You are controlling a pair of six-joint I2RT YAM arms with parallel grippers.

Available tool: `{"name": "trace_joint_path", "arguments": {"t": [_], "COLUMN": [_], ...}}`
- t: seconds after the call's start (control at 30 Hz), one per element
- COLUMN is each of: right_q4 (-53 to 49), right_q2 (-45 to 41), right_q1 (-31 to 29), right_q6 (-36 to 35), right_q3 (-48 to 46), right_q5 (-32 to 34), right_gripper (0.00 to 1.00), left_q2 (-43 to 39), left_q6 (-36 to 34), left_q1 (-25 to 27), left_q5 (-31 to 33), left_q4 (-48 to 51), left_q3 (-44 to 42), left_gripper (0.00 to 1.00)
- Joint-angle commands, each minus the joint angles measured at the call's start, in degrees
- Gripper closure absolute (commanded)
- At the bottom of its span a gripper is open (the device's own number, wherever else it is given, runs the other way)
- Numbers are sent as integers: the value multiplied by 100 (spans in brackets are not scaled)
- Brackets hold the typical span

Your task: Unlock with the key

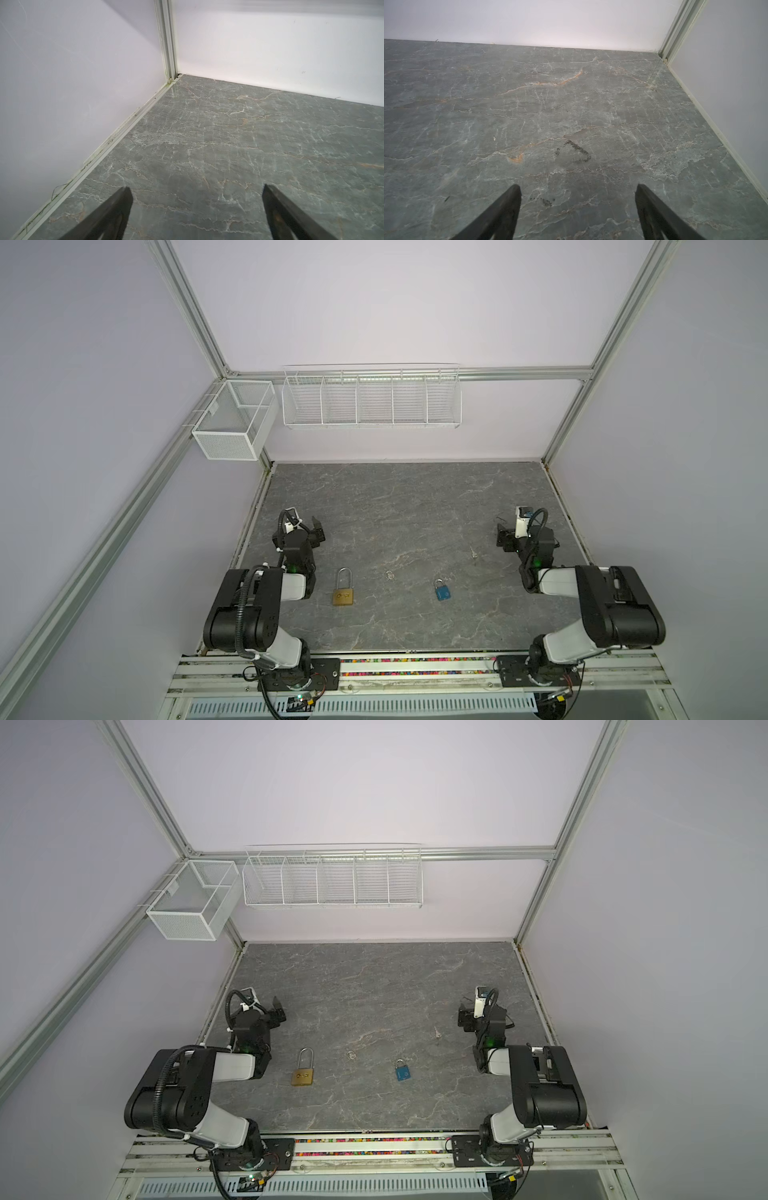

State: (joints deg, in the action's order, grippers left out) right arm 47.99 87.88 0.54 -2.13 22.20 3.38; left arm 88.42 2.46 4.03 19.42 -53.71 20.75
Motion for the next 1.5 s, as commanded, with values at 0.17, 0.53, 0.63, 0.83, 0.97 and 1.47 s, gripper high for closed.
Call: {"name": "trace_joint_path", "arguments": {"t": [0.17, 0.53, 0.63, 0.83, 0.97, 1.47], "right_q4": [36, 44, 48, 40, 44, -1467], "right_q2": [-45, -45, -43, -51, -50, -1864], "right_q1": [-36, -27, 2, 17, -44, -315], "right_q6": [-15, 1, 26, 15, -24, 728], "right_q3": [31, 31, 34, 22, 22, -224], "right_q5": [14, 1, -56, -84, 26, 1665], "right_gripper": [12, 12, 11, 12, 12, 12], "left_q2": [43, 67, 68, 61, 60, -2962], "left_q6": [-97, -51, -8, -18, -18, 39], "left_q1": [20, 10, 1, 1, 2, 1330], "left_q5": [-59, 12, 86, 73, 81, 972], "left_q4": [-87, -76, -68, -53, -54, 2036], "left_q3": [43, 71, 71, 74, 78, 30], "left_gripper": [2, 2, 2, 2, 2, 4]}}
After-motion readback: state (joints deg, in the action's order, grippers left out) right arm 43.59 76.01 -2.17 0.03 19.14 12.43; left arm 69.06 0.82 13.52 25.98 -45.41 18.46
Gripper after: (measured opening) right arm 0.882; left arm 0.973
